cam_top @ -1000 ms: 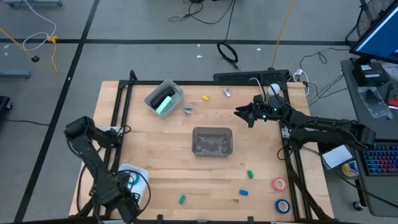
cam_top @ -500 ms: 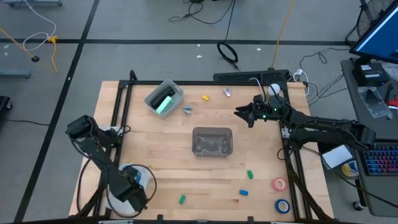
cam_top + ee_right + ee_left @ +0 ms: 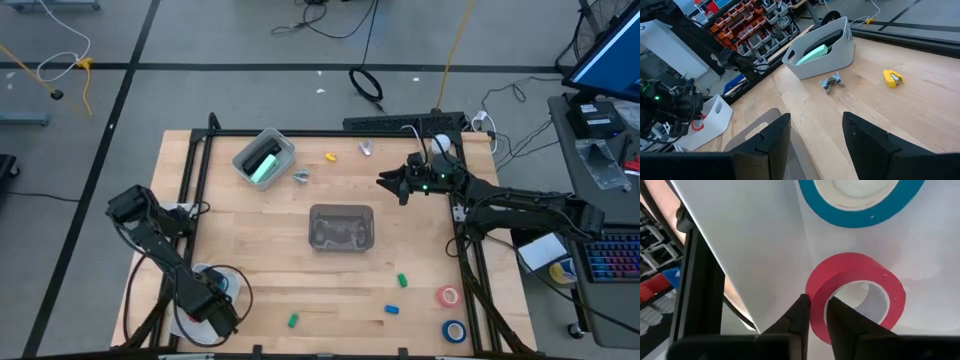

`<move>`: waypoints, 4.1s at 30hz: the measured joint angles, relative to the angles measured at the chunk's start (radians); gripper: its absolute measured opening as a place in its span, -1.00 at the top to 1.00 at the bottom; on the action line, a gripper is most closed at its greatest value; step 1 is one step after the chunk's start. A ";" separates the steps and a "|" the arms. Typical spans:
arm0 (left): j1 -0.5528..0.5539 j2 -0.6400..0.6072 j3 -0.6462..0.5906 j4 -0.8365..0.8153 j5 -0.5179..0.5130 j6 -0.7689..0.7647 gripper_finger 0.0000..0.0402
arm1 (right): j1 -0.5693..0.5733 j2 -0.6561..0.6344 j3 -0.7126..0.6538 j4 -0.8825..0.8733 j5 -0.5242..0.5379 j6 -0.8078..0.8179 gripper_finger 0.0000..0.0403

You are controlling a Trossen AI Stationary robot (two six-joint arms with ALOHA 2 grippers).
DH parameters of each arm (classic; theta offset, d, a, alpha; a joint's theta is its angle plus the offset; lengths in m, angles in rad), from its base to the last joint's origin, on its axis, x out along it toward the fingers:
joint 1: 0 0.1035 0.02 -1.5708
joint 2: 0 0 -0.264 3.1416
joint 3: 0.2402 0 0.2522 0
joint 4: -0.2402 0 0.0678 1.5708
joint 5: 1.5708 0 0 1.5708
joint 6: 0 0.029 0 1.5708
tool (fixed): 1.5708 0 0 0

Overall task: Pick and place Stapler, Stapler remover, tape
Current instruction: Put the orange tape into the white bin, then put the pink tape into the white bin

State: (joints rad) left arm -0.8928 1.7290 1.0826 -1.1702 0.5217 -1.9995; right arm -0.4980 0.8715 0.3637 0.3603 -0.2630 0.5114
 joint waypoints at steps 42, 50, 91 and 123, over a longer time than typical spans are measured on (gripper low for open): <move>0.084 -0.184 0.001 0.017 -0.149 -0.217 0.24 | 0.000 0.000 0.000 0.002 0.000 0.000 0.15; 0.148 -0.364 0.001 0.255 -0.895 -0.167 0.25 | 0.007 0.000 0.000 0.056 -0.244 0.101 0.15; 0.437 -0.341 -0.216 1.028 -1.393 0.960 0.26 | 0.721 -0.048 0.608 -1.494 0.156 -0.080 0.15; 0.666 -0.341 -0.346 1.316 -0.956 1.394 0.26 | 1.386 0.148 0.297 -1.167 0.051 0.617 0.15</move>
State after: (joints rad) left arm -0.2272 1.3884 0.7368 0.1455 -0.4346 -0.6058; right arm 0.8878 1.0200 0.6604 -0.8067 -0.2119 1.1288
